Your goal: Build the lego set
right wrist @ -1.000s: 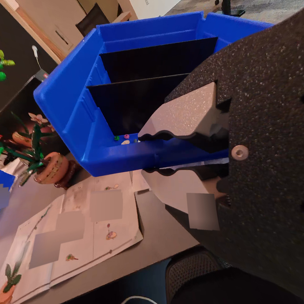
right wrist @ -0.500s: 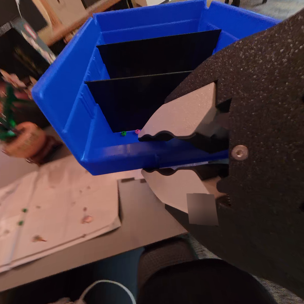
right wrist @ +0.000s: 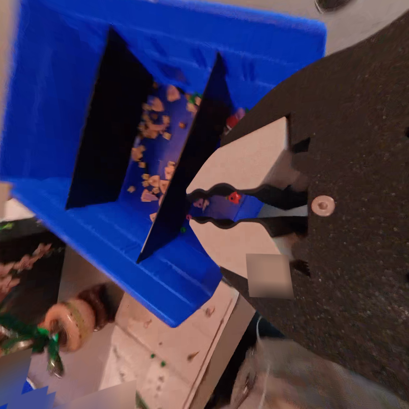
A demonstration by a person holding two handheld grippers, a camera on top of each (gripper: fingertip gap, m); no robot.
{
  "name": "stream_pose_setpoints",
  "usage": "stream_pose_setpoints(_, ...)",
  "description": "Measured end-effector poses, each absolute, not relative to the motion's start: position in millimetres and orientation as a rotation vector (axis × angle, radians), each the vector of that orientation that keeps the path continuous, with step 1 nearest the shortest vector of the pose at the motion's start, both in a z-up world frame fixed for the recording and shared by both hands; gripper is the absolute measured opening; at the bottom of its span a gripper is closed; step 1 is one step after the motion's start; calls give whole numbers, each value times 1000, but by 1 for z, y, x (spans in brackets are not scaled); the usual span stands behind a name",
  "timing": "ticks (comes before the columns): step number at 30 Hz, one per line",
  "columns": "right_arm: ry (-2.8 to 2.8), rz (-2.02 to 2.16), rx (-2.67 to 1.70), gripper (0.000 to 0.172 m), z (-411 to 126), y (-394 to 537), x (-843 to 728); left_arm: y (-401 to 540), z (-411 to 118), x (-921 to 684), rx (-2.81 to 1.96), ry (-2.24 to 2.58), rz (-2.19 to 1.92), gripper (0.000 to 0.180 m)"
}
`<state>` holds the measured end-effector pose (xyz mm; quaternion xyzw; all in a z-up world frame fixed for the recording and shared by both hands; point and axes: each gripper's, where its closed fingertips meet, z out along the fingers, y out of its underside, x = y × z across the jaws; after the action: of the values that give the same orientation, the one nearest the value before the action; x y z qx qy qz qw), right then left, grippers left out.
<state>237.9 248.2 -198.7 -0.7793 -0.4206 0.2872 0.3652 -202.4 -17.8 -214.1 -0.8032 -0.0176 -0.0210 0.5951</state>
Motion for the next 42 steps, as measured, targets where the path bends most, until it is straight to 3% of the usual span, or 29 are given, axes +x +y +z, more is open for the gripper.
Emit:
stream_pose_setpoints(2,-1023,720,-2212,21,-214,243,235,-17,-215,-202,-1871,-35,-60,15)
stream_pose_setpoints(7,-988,429,-2402,15,-239,253,237,-18,-214,-201,-1857,-57,-115,15)
stream_pose_setpoints(12,-792,402,-2532,38,-247,257,229,-18,-216,-201,-1870,-107,-259,17)
stream_pose_setpoints(16,-742,317,-2565,27,-252,262,226,-17,-220,-199,-1895,-127,-360,19)
stream_pose_setpoints(22,-710,227,-2644,31,-260,259,223,-16,-224,-192,-1921,-86,-425,21)
stream_pose_setpoints(31,-771,122,-2626,6,-271,263,226,-16,-226,-188,-1930,-83,-492,23)
stream_pose_setpoints(42,-1089,269,-2370,5,-232,255,227,-16,-226,-190,-1932,-78,-442,23)
